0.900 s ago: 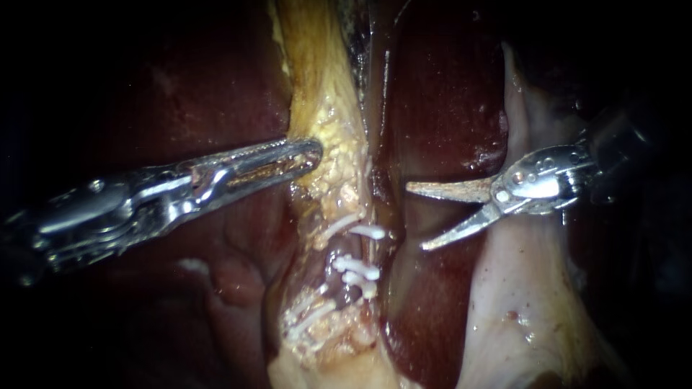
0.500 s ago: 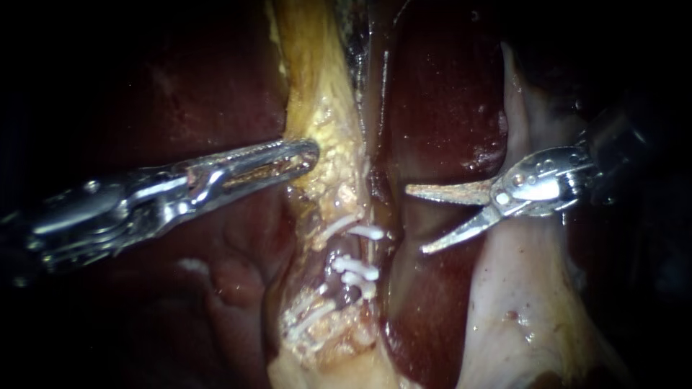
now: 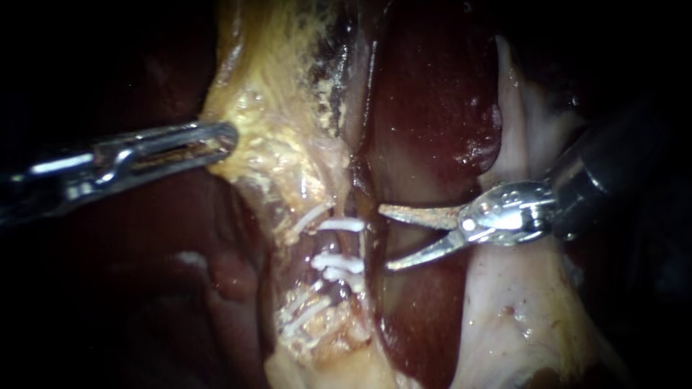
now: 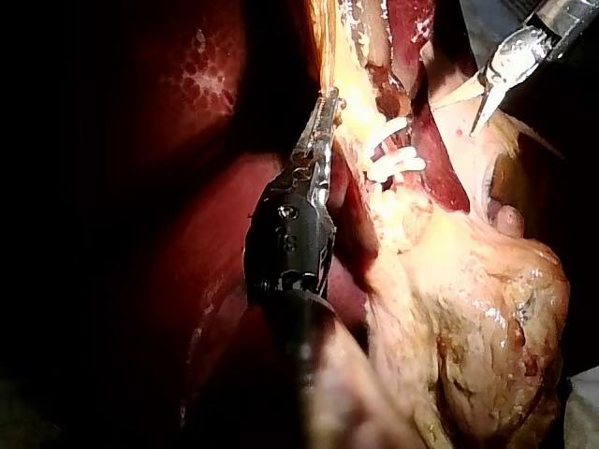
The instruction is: Go to the cutting position right tube
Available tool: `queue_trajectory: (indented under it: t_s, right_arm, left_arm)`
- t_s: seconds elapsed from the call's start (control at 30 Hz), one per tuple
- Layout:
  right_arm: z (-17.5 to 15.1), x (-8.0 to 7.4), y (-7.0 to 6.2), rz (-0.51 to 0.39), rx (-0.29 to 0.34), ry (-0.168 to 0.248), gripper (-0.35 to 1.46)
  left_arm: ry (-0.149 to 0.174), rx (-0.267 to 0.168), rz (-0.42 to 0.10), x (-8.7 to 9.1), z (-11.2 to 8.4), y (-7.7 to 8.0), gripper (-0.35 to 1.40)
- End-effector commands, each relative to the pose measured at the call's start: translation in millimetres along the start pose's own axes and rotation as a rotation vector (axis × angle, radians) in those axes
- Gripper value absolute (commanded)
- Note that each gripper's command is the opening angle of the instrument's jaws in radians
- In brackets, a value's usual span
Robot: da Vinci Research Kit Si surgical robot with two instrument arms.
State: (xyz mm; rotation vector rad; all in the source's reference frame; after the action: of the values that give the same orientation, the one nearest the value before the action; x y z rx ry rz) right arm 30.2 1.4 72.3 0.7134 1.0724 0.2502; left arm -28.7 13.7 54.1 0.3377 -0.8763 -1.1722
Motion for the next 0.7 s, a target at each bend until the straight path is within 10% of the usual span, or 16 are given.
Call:
queue_trajectory:
  t_s: [0.03,0.7]
  right_arm:
    - [0.3,-0.2,0.0,0.033,0.010,-0.008,1.40]
    - [3.6,-2.2,2.4,0.234,0.047,-0.109,1.30]
  left_arm:
    - [-0.006,0.000,-0.003,-0.2,-0.3,-0.3,-0.35]
    - [-0.019,-0.007,-0.011,-0.3,-1.6,-2.3,-0.35]
